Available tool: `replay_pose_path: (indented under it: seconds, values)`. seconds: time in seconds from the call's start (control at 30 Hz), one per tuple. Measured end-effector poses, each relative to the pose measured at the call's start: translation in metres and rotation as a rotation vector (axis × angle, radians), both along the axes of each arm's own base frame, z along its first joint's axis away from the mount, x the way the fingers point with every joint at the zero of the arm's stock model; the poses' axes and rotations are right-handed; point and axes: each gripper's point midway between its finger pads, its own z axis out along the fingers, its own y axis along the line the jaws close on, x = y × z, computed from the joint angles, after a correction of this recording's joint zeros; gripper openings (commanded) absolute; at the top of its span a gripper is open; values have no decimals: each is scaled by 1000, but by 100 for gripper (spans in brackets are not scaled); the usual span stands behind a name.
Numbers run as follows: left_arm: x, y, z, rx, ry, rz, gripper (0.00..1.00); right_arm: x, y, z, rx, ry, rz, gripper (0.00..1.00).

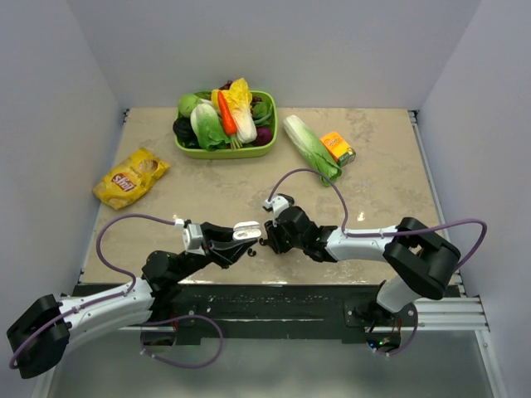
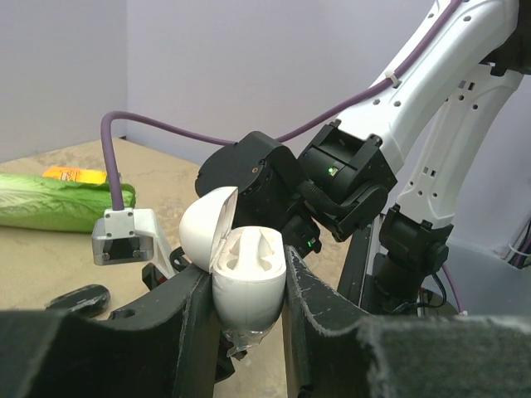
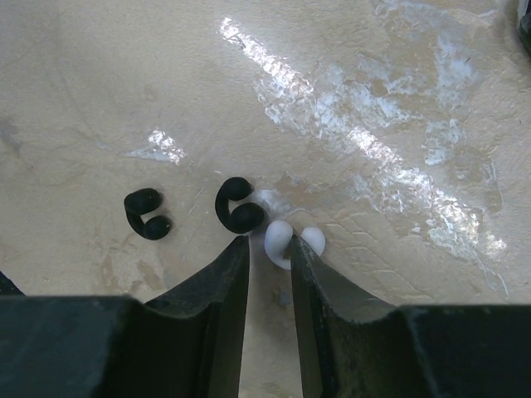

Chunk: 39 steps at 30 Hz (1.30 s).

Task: Insert the wireless bluetooth earbuds into the charging case
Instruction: Adjust the earbud at the center of the board.

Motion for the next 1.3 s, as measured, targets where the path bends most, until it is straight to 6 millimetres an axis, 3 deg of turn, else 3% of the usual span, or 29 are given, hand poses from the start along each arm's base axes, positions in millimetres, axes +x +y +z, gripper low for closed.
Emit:
replay_pose_path:
  seconds: [0.17,0.37,0.57,0.83,0.97,1.17,1.3]
  values:
    - [0,0,0,-1,0,0,0,2,-3,-3,-19,-4,-16,25]
    - [0,0,2,-6,-4,0,0,3,-2,-3,-24,-7,-18,28]
    - [0,0,2,-6,-5,0,0,5,-2,-5,-34,-10,-19,5]
    - [0,-1,0,-2,-2,-1,0,7,-5,-4,-46,-4,-54,0]
    - [0,0,1,-3,-3,0,0,15,-22,5,-42,18,-154,0]
    - [0,0,1,-4,-3,2,0,50,-52,44,82,5,-368,0]
    - [2,-1,-1,0,4,8,0,66,-69,42,111,33,-484,0]
